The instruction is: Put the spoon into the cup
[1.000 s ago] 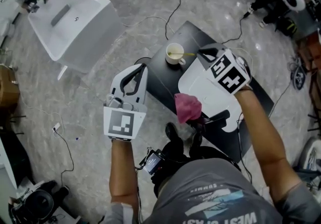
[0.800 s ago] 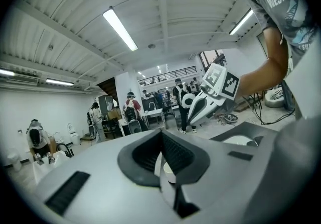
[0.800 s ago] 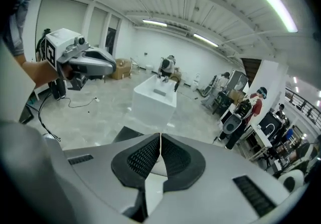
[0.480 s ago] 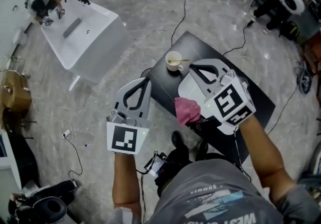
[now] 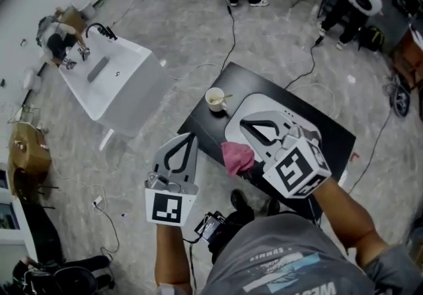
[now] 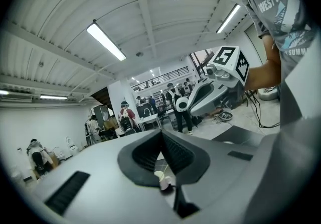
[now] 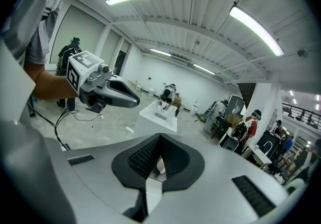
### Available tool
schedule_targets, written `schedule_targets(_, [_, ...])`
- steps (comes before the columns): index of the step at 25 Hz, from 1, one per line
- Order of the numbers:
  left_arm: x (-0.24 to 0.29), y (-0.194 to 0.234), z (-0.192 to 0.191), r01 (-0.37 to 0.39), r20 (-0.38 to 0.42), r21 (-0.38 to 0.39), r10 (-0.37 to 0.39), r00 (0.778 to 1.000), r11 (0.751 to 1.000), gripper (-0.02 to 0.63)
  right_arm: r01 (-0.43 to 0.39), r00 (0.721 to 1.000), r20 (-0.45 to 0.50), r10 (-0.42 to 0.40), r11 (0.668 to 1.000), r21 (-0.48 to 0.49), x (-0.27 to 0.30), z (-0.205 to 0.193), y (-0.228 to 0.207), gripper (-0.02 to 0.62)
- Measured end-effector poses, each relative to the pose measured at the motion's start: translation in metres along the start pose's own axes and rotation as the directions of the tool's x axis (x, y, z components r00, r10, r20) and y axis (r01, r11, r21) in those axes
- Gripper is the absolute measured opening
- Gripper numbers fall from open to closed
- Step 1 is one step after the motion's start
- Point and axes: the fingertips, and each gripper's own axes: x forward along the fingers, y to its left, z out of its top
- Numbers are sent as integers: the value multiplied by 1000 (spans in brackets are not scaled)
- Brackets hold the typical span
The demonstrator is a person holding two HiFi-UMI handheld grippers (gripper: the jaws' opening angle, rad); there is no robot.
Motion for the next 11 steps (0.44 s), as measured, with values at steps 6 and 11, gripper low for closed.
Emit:
schedule_targets(6, [-4,-33,12,10,4,-34,-10,1000,999,2,11,1000,0,-11,999,33,-37,-18,12,29])
schedule_targets(11, [-6,-61,22,26,-4,-37,-26,1000,999,2,15,1000,-8,-15,1000,18,-64,-33,12,29])
